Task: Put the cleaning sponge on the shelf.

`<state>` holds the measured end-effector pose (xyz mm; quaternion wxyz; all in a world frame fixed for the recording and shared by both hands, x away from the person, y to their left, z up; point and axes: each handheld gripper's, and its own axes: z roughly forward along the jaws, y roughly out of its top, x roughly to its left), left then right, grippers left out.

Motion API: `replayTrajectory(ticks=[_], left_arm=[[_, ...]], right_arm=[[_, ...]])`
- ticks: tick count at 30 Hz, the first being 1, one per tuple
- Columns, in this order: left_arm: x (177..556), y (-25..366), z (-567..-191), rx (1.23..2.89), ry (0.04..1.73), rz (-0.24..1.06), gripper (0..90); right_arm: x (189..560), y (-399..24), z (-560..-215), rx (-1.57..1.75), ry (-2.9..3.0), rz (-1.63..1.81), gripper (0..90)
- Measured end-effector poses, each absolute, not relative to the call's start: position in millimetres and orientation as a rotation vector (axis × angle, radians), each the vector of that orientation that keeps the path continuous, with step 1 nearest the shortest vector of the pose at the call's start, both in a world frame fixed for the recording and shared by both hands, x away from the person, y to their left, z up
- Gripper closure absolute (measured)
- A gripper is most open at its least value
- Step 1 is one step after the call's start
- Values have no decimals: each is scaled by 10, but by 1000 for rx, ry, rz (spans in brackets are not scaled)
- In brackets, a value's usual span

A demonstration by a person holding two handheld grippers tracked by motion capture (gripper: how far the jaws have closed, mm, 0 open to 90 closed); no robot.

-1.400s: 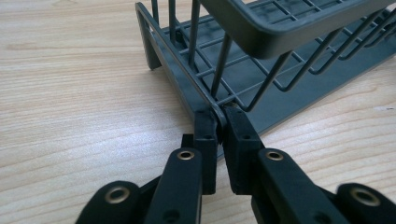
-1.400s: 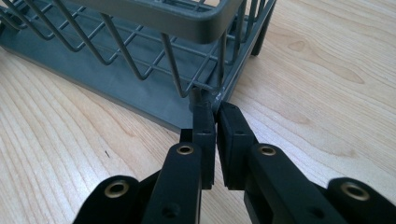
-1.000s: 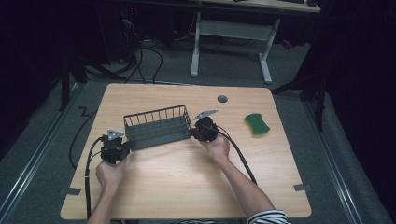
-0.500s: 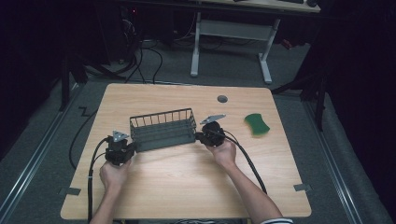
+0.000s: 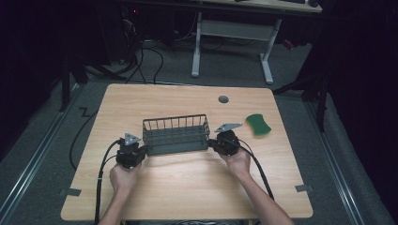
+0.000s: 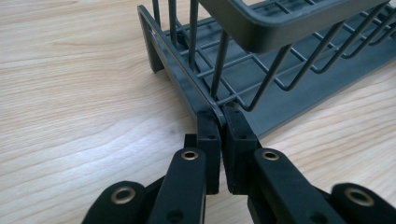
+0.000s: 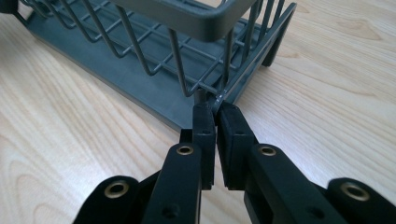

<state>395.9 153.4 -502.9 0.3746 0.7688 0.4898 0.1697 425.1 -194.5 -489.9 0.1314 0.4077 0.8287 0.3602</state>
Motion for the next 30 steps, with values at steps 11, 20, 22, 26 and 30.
replayTrajectory(ticks=[11,20,22,26,30], left_arm=[[3929,1339,-5032,1995,1188,418,867],[3896,1148,-5034,2032,1138,398,866],[3889,1110,-5033,2039,1125,393,867],[3864,1025,-5035,2051,1100,381,866],[3822,958,-5039,2071,1078,379,864]], right_arm=[[4013,-2157,-4868,1198,2384,1024,861],[3783,-2350,-4906,1235,2358,1020,861],[3739,-2392,-4911,1235,2351,1019,861],[3655,-2485,-4917,1255,2333,1022,861],[3600,-2562,-4932,1279,2315,1022,860]])
